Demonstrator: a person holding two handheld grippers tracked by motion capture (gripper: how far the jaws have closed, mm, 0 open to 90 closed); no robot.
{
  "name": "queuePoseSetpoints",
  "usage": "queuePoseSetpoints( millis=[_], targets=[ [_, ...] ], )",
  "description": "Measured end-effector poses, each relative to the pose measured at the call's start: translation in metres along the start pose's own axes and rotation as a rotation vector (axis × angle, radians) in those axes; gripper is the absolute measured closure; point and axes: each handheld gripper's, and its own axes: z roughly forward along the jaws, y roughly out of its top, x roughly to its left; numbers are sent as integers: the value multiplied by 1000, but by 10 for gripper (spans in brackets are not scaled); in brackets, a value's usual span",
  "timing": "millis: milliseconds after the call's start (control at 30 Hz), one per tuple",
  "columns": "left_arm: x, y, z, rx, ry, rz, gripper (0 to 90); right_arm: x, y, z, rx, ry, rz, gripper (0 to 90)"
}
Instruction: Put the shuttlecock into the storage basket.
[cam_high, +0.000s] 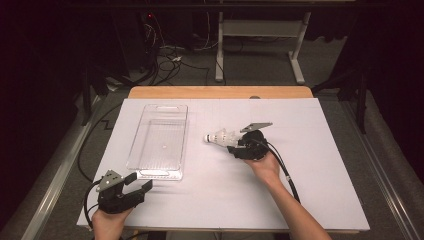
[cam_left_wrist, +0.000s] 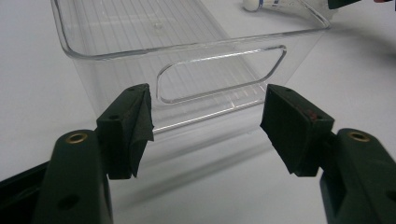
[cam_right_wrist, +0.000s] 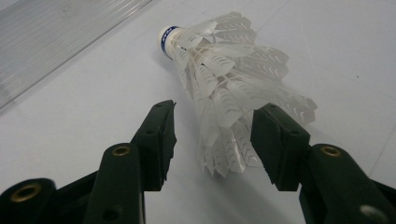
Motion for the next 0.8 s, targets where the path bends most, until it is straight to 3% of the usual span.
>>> queuePoseSetpoints(
  millis=[800],
  targets=[
    [0,0,2,10,2,-2,343,3,3,18,6,24,11,524]
  ],
)
